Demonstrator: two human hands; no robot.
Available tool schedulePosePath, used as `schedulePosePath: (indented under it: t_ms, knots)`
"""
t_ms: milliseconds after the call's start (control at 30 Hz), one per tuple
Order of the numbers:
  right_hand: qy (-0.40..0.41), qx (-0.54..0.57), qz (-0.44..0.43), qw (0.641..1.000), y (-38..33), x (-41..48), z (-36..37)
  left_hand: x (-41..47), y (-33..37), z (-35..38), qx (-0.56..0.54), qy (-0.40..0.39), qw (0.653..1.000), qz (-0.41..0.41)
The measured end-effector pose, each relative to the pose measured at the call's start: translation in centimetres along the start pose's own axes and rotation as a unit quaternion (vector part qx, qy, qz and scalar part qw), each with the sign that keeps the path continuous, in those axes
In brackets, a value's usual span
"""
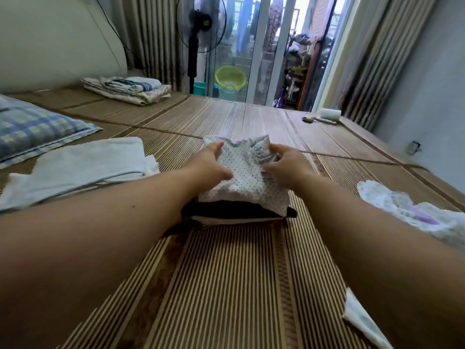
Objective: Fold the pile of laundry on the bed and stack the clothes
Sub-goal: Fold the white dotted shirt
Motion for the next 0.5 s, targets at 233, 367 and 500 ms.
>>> schedulePosePath:
  t_ms: [233,367,500]
  knots:
    - [-0.093,-0.318,-0.057,0.942,5.1,4.4,6.7,4.2,-6.8,3.9,0.324,-0.129,0.937,-0.014]
    - [-0.092,-0.345,-0.021,0.934,6.5,4.0,7.4,3.7,-8.1,4.9,0.313,-0.141,0.939,-0.022]
    - [-0.029,-0.280,-0.030,0.959,5.9,0.8,6.1,2.0,-6.0,4.6,0.317,-0.133,0.938,-0.032]
Point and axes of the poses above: each hand's wrist, its own x-axis towards the middle knuckle, its own z-axis out of the palm, y = z × x, the point moved 1 cm from there along x, towards the middle knuckle, and after that the axes turned 8 degrees about z, right-handed, at the moved point
